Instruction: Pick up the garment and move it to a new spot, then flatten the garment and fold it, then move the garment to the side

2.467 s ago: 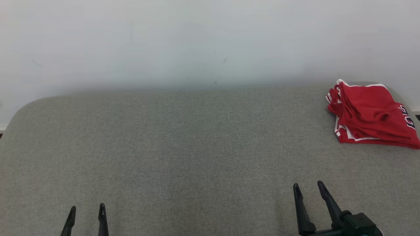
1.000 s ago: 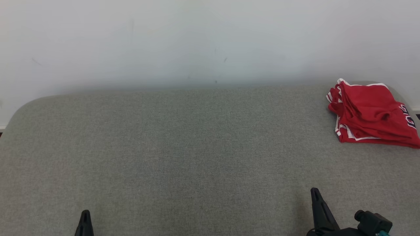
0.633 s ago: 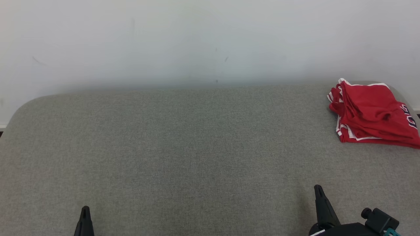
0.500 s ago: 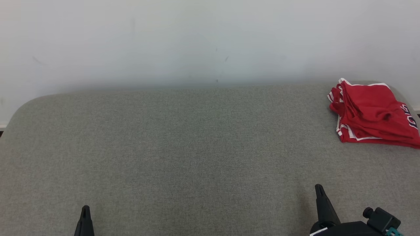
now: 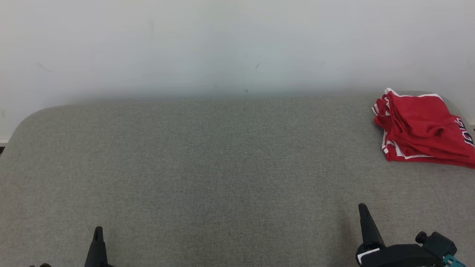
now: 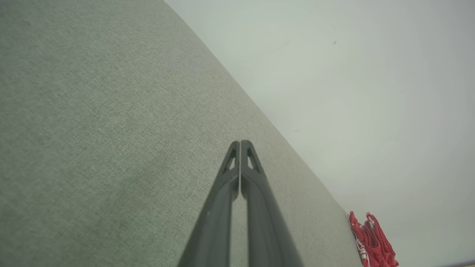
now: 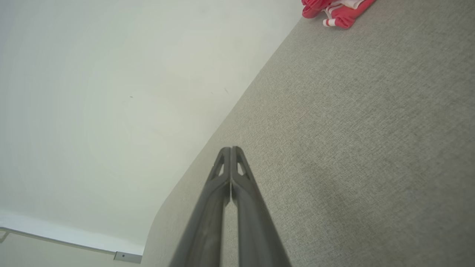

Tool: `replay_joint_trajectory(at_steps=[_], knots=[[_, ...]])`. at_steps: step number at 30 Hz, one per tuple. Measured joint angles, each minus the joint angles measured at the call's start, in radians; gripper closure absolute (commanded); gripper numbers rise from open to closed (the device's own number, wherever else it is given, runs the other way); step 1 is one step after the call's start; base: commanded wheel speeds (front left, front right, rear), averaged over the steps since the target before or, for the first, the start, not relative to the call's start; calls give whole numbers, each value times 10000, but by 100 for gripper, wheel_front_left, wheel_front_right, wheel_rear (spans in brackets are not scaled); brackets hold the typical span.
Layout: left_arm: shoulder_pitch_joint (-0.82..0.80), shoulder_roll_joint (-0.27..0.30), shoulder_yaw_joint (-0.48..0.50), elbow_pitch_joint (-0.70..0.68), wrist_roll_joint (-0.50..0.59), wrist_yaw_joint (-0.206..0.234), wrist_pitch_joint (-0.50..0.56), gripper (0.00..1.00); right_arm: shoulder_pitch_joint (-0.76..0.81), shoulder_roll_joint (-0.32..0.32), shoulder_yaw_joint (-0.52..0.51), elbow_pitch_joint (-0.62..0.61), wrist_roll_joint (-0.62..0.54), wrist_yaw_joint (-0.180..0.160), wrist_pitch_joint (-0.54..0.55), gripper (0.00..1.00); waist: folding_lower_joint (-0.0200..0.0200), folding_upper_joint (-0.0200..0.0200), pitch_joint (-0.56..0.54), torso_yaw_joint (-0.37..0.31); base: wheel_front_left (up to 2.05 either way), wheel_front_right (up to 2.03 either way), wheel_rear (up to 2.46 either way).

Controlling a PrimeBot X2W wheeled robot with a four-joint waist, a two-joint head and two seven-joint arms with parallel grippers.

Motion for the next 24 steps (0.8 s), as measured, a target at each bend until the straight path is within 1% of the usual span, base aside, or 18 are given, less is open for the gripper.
replay_joint_trajectory(at_steps=[24], knots=[[-426,2,2,109,-2717,-12,646,100,-324,-10,-230,38,2612,0,650,100,0,0,52,63,0,0,0]])
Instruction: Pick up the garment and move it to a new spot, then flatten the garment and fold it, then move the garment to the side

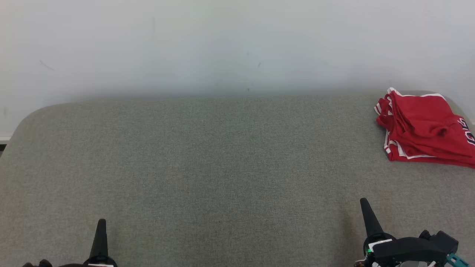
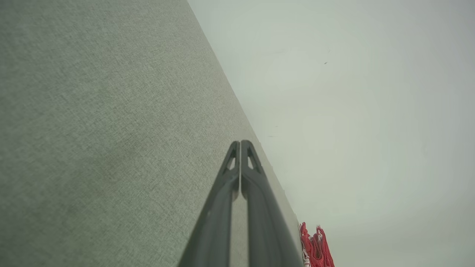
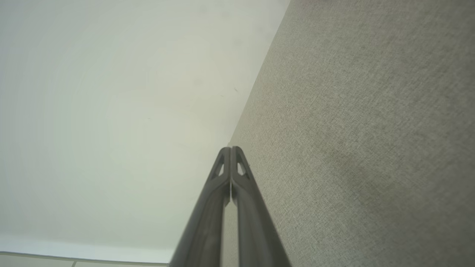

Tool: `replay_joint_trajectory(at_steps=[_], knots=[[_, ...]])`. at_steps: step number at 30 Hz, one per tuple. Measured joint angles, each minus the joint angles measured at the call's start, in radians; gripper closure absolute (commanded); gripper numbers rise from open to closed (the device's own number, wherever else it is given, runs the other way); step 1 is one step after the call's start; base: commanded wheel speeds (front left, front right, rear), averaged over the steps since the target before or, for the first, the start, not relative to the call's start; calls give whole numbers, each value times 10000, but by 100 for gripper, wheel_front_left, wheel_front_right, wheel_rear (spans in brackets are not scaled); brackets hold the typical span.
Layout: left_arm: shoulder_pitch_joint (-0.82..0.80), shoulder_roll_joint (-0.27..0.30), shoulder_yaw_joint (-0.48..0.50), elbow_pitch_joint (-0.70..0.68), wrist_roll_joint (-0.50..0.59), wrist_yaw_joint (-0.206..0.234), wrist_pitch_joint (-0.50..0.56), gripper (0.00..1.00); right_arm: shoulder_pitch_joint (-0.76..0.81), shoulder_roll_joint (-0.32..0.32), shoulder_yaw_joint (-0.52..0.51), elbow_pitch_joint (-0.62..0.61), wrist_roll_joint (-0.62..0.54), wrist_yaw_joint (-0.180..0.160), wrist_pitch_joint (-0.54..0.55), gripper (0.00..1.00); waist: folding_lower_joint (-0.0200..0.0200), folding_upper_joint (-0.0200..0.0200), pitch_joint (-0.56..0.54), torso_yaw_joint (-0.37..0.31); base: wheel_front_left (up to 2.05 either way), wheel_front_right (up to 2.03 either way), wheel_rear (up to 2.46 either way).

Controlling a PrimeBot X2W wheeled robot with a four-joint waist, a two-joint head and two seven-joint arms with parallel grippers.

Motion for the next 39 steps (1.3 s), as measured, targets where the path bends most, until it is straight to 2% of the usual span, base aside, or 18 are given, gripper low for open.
replay_joint_trajectory(at_steps=[39], knots=[[-498,6,6,127,-3369,-13,807,100,-447,10,-341,42,3243,0,865,100,-1,0,84,104,0,0,0]])
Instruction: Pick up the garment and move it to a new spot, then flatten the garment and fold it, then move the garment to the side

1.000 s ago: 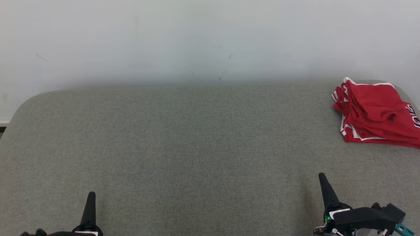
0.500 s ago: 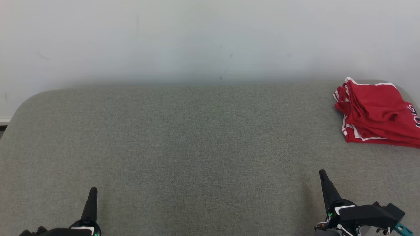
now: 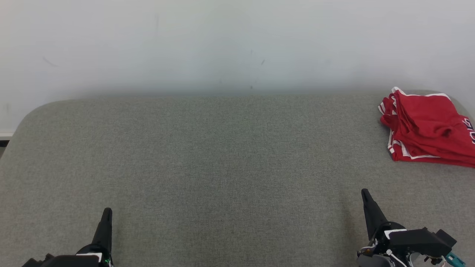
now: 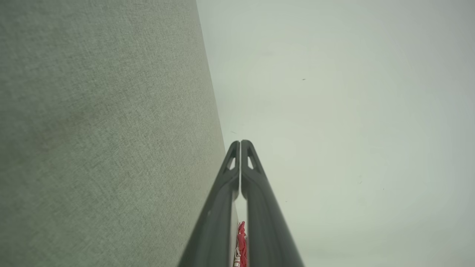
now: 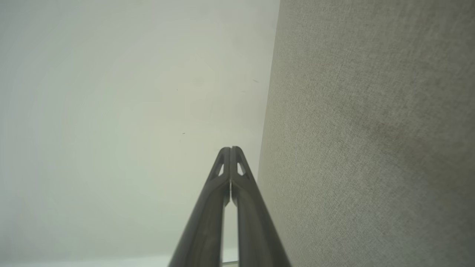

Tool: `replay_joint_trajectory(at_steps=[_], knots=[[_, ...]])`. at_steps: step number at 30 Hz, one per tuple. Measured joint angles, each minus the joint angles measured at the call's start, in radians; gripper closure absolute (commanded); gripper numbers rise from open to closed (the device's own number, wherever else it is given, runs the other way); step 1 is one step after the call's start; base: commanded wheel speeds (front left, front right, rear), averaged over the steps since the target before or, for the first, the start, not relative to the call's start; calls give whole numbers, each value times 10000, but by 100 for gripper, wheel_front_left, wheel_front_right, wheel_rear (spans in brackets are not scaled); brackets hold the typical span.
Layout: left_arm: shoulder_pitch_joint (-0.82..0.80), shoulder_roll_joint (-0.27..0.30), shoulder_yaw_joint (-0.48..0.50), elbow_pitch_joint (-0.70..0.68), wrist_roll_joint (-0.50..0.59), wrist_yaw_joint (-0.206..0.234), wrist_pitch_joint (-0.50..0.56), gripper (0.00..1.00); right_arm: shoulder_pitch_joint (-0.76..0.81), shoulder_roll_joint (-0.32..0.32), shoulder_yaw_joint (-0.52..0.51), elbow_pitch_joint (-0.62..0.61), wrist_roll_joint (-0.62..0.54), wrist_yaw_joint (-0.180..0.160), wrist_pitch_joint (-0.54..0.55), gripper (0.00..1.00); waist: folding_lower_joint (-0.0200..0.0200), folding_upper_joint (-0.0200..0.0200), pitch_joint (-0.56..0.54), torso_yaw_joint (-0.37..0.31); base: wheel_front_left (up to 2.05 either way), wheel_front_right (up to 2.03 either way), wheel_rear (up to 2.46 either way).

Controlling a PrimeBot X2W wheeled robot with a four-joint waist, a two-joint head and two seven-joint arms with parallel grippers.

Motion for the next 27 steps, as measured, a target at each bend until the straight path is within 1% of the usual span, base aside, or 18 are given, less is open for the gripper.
replay_joint_trajectory(at_steps=[12,27], knots=[[-146,4,4,38,-920,-44,245,100,-110,10,-94,13,867,0,222,100,0,0,27,33,0,0,0],[-153,4,0,42,-926,-44,247,100,-118,23,-125,13,876,0,245,100,0,0,26,33,0,0,0]])
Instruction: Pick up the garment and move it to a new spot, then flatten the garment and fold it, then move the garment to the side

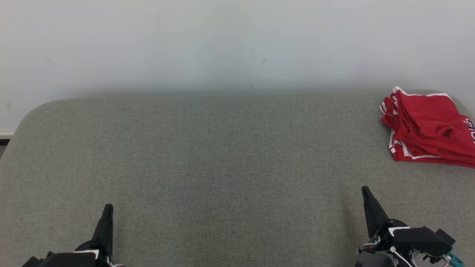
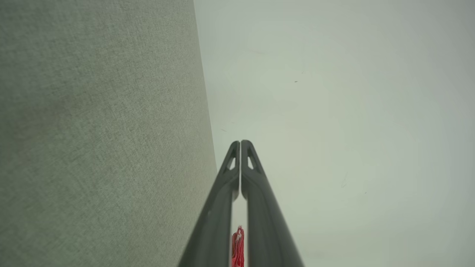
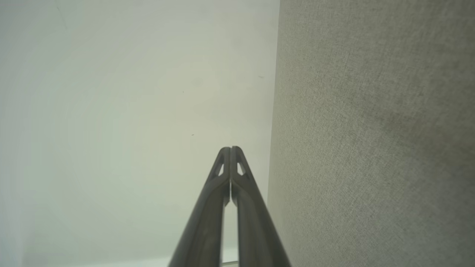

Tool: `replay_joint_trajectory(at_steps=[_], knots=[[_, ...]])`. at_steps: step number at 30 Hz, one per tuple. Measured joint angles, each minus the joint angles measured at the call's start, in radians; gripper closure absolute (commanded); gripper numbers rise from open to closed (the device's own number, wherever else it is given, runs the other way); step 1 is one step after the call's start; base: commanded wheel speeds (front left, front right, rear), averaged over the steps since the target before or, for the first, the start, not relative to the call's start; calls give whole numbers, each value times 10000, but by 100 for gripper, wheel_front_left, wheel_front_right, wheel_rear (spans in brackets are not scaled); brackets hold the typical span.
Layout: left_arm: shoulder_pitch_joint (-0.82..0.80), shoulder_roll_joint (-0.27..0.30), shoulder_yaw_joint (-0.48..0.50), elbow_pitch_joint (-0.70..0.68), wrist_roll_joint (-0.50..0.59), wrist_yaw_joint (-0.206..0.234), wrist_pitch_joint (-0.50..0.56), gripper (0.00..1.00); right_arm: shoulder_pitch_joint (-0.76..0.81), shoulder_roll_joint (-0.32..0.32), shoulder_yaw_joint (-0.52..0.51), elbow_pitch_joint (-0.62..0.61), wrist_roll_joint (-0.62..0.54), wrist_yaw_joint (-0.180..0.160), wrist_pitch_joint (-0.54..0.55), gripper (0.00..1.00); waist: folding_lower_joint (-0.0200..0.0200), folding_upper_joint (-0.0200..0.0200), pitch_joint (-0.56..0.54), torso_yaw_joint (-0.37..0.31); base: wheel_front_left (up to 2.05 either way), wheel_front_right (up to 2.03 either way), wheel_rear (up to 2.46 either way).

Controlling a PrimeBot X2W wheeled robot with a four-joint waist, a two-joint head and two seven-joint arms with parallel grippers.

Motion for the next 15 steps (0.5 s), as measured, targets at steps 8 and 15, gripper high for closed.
replay_joint_trajectory(at_steps=[8,15], knots=[[-1,0,0,0,0,0,0,100,-2,10,-21,-2,-2,0,15,100,0,-1,0,0,0,0,0],[-2,0,0,0,-2,0,0,100,-2,17,-35,-2,-17,0,23,100,0,-1,0,0,0,0,0]])
